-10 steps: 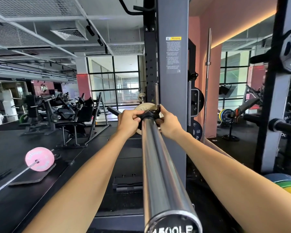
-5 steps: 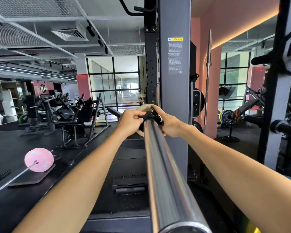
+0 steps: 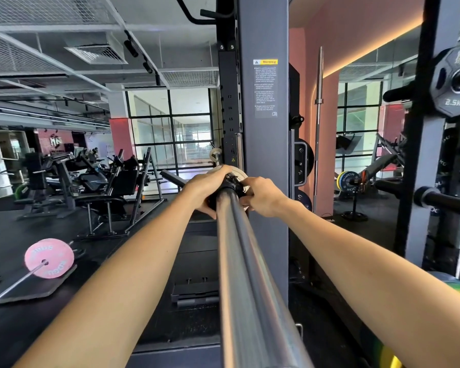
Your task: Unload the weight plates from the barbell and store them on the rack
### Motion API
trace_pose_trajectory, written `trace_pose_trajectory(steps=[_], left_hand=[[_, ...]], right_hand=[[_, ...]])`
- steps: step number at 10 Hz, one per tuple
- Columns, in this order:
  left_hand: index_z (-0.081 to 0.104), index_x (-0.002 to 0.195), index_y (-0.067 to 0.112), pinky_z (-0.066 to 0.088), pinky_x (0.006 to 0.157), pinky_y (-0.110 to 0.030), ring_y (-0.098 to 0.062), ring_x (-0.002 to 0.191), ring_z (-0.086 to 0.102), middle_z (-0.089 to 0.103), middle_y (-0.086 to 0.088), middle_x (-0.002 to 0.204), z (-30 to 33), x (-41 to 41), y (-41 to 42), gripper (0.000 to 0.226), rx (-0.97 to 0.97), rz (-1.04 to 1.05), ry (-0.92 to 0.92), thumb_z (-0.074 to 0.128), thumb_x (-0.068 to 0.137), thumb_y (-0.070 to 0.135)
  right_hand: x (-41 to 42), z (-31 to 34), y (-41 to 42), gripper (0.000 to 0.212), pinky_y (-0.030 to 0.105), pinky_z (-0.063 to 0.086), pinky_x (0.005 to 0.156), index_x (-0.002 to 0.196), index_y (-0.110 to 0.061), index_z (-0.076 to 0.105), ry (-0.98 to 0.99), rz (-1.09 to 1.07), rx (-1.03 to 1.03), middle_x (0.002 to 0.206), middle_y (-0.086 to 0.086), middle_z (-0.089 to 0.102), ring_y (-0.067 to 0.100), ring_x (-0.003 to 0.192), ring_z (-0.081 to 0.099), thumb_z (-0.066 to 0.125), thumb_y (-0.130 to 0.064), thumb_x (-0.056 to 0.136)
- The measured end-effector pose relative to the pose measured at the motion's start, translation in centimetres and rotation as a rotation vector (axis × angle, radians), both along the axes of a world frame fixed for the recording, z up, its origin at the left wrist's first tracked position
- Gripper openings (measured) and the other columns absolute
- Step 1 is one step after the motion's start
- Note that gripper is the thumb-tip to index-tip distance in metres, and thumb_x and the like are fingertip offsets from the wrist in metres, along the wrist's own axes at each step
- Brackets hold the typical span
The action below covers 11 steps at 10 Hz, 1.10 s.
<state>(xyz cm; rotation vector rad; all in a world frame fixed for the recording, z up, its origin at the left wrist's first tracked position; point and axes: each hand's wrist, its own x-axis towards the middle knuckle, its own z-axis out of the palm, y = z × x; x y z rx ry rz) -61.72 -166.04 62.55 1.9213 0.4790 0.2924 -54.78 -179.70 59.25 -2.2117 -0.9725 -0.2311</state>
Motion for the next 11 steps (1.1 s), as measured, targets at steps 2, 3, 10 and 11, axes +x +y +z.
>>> trace_pose_trajectory(steps=[2,3,10,11], left_hand=[[0.066,0.099,0.011,0.06,0.068,-0.048,-0.03,0.081,0.071,0.073,-0.013,0.099,-0.2,0.7,-0.2,0.053,-0.101,0.074,-0.045,0.064,0.065,0.051],[0.061,0.097,0.01,0.06,0.06,-0.048,-0.029,0.076,0.072,0.071,-0.012,0.093,-0.5,0.3,-0.2,0.052,-0.034,0.177,-0.135,0.069,0.064,0.05],[0.064,0.092,-0.002,0.061,0.07,-0.039,-0.029,0.07,0.072,0.071,-0.019,0.083,1.1,-2.6,1.6,0.091,0.312,0.126,-0.057,0.029,0.082,0.081],[0.067,0.079,0.0,0.058,0.064,-0.033,-0.025,0.06,0.07,0.07,-0.016,0.073,3.2,-3.2,1.4,0.111,0.165,0.187,-0.198,0.006,0.07,0.092]], right_hand=[[0.0,-0.6,0.3,0.027,0.039,0.054,0.083,0.113,-0.007,0.056,0.002,-0.031,0.028,0.103,0.015,0.066,0.032,0.089,0.065,0.063,-0.007,0.087],[0.1,-0.7,0.3,0.026,0.041,0.054,0.084,0.107,-0.009,0.052,0.048,-0.042,0.067,0.097,0.009,0.061,0.032,0.09,0.065,0.066,-0.008,0.085],[-1.0,2.4,-2.1,0.047,0.034,0.055,0.058,0.104,-0.003,0.063,0.075,-0.093,0.0,0.089,0.013,0.069,0.028,0.071,0.063,0.047,-0.046,0.094],[-0.9,4.4,-4.5,0.085,0.026,0.048,0.043,0.08,-0.003,0.067,0.307,-0.122,0.267,0.065,0.012,0.069,0.025,0.054,0.066,0.022,-0.075,0.086]])
